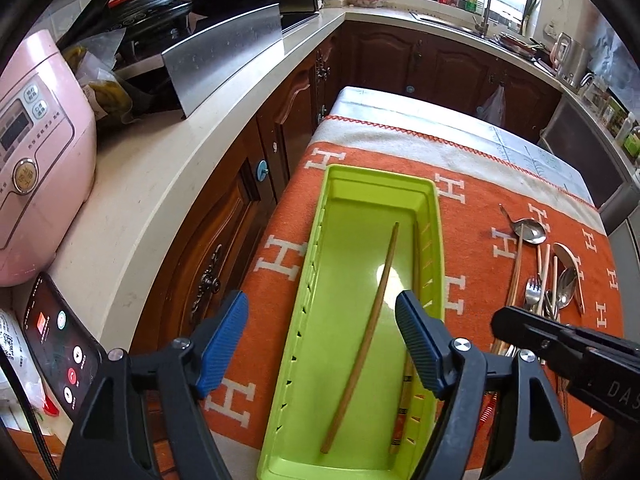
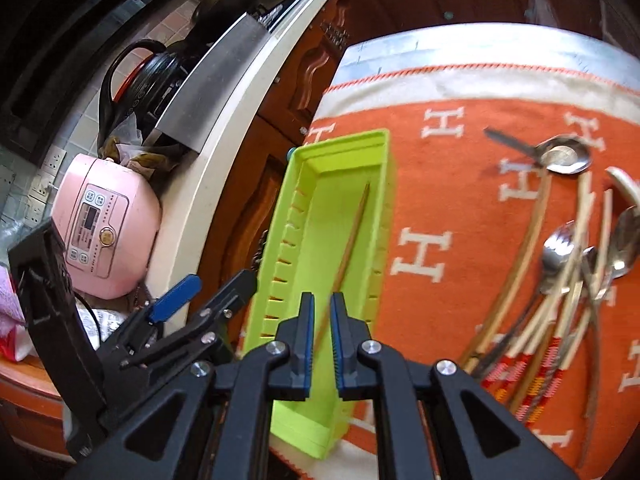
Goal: Organize utensils
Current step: 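Lower the wooden chopstick into the green tray and open the right tool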
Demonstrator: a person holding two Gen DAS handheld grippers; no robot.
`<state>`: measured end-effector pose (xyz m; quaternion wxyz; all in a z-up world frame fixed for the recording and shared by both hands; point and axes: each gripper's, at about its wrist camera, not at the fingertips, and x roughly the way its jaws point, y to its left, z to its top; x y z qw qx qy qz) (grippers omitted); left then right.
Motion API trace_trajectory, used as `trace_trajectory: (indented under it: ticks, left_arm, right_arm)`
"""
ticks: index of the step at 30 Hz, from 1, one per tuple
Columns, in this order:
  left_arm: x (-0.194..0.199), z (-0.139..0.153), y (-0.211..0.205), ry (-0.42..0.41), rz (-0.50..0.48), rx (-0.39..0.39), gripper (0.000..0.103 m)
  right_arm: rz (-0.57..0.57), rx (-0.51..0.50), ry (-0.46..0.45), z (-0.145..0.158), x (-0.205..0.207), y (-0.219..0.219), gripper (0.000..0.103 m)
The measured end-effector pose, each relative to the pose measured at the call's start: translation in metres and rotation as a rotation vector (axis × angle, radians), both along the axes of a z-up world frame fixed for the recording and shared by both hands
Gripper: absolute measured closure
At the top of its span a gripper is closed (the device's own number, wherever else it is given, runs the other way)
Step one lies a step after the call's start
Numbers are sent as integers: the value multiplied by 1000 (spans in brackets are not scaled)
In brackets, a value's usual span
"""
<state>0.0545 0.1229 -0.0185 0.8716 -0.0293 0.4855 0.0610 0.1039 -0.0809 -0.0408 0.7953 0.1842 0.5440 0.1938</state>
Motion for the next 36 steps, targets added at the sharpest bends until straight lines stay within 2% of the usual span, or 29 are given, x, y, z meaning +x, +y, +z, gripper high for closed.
trace_trajectory:
  ticks: [4,14,19,25,27,28,29,30,32,34,36]
  left_arm:
    - [-5,6,-12,-3,-29,-1,29]
    - [-12,9,-63,8,-146,28,29]
    - [-14,5,-86,7,-200,44,29]
    - [-12,-5,-105,37,-283,-35,29]
    - [-12,-6,-115,29,-320,-43,40]
    - [-11,-8,-121,31,-340,-33,52]
    - [-9,-10,-128,39,-359,-27,59]
    - [-7,-13,-135,50,-378,-28,62]
    - [0,-21,-144,80,-410,-44,76]
    - [8,-28,-151,114,-427,-65,86]
    - [18,-37,-157,149,-446,-92,88]
  right_arm:
    - [-16,-112,-74,10,-16,-18,95]
    - [-98,-185,-127,13,-50,-74,95]
    - [-128,-242,-184,16,-72,-99,95]
    - [-165,-298,-186,4,-88,-134,95]
    - [-182,-301,-174,-1,-91,-146,95]
    - [-193,-293,-163,-5,-92,-153,95]
    - [-200,-286,-156,-7,-92,-157,95]
    - [-206,-277,-150,-10,-92,-161,95]
    - [-215,-267,-140,-14,-91,-168,95]
    - [-215,-256,-137,-18,-90,-172,95]
    - [-210,-246,-136,-21,-89,-174,95]
